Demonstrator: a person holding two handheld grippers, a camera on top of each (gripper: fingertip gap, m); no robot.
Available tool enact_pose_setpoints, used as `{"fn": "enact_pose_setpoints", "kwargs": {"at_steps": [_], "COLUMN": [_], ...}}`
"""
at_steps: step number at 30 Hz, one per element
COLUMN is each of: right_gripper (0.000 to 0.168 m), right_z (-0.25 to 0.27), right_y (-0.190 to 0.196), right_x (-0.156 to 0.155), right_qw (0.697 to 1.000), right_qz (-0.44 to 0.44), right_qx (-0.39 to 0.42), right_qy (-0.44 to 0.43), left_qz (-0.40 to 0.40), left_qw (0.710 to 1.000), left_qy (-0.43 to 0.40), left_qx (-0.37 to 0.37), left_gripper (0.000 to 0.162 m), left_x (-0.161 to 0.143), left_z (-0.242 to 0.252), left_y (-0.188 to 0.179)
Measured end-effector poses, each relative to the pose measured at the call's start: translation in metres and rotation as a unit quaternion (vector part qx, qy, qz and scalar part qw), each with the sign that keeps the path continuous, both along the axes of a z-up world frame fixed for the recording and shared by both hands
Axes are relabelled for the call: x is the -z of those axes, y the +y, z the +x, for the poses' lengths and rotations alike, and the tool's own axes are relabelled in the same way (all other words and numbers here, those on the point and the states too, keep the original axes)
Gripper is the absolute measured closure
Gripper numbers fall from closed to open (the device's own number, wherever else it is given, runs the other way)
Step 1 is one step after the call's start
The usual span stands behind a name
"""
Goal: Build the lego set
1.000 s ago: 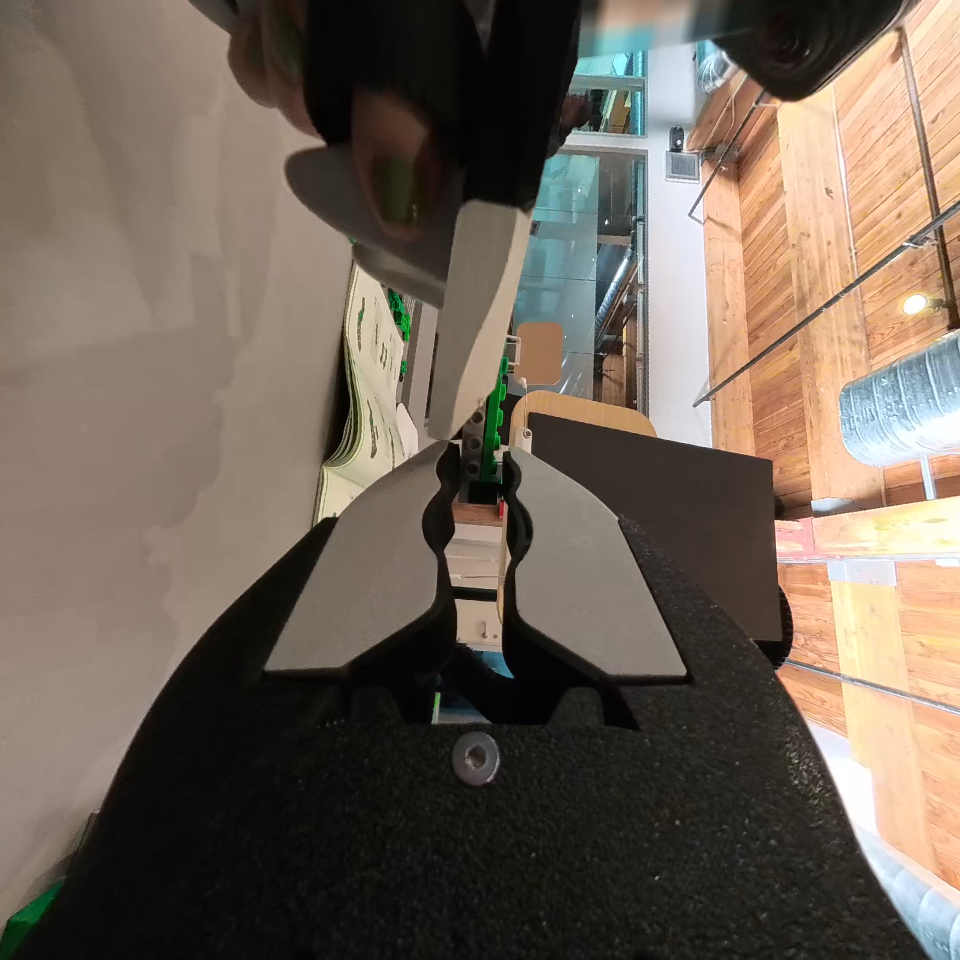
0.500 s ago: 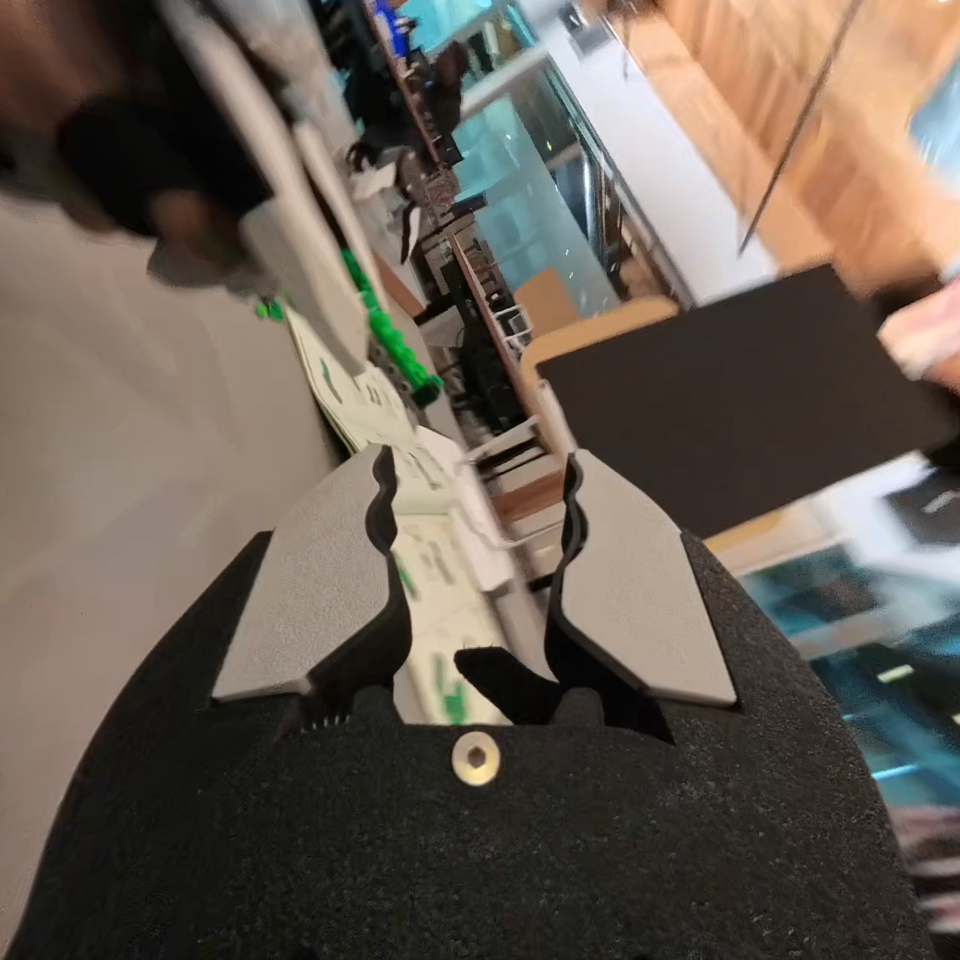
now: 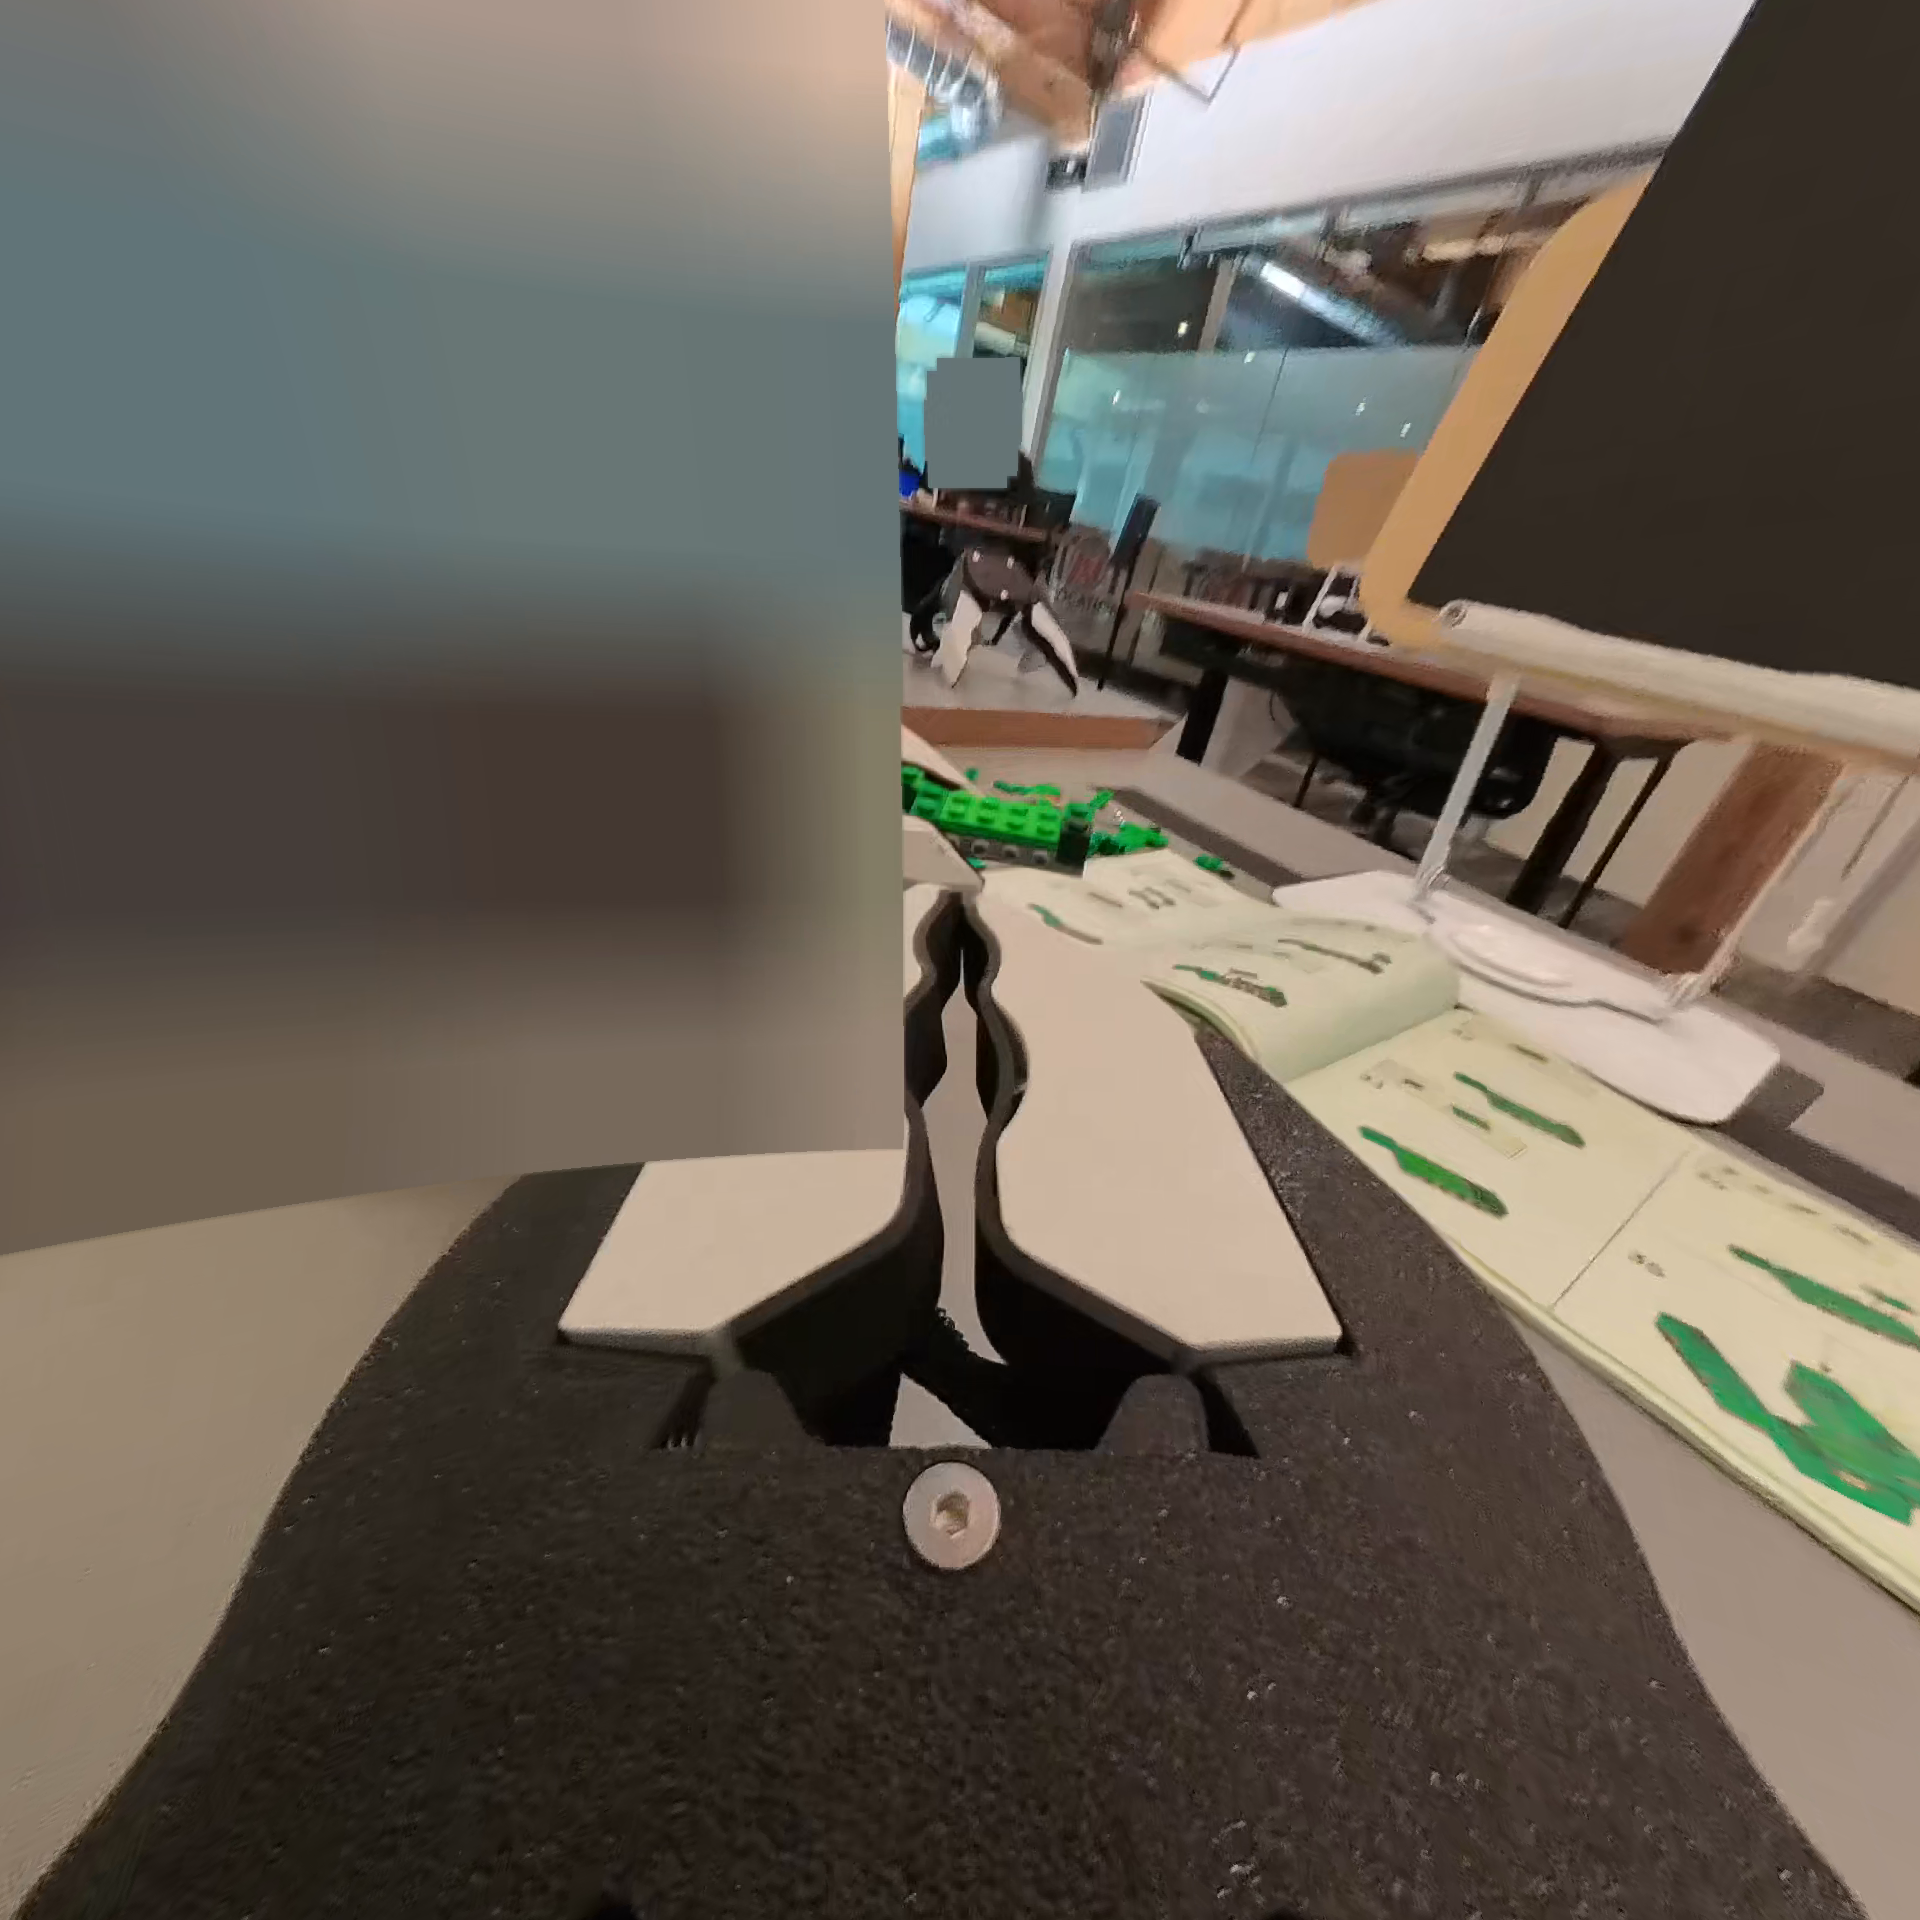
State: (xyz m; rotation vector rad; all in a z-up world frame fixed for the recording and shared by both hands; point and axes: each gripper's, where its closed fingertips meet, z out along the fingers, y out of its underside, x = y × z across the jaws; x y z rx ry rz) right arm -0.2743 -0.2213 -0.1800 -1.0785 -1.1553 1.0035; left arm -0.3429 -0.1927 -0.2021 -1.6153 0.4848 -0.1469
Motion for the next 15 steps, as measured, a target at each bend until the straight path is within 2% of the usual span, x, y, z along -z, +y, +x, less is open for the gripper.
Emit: {"fn": "enact_pose_setpoints", "kwargs": {"at_steps": [5, 9, 15], "right_gripper": [0.168, 0.168, 0.168], "right_z": [0.001, -0.001, -0.006], "right_y": [0.004, -0.003, -0.003], "right_x": [-0.004, -0.004, -0.003], "right_qw": [1.0, 0.999, 0.999], "right_qz": [-0.002, 0.032, 0.046], "right_qx": [0.004, 0.001, 0.01], "right_qy": [0.018, 0.019, 0.014], "left_qz": [0.031, 0.03, 0.041], "left_qw": [0.999, 0.998, 0.998], "left_qy": [0.03, 0.045, 0.035], "left_qx": [0.021, 0.028, 0.016], "left_gripper": [0.139, 0.138, 0.138], "left_x": [-0.003, 0.0, -0.004], "left_z": [0.009, 0.013, 0.007], "left_y": [-0.002, -0.001, 0.0]}}
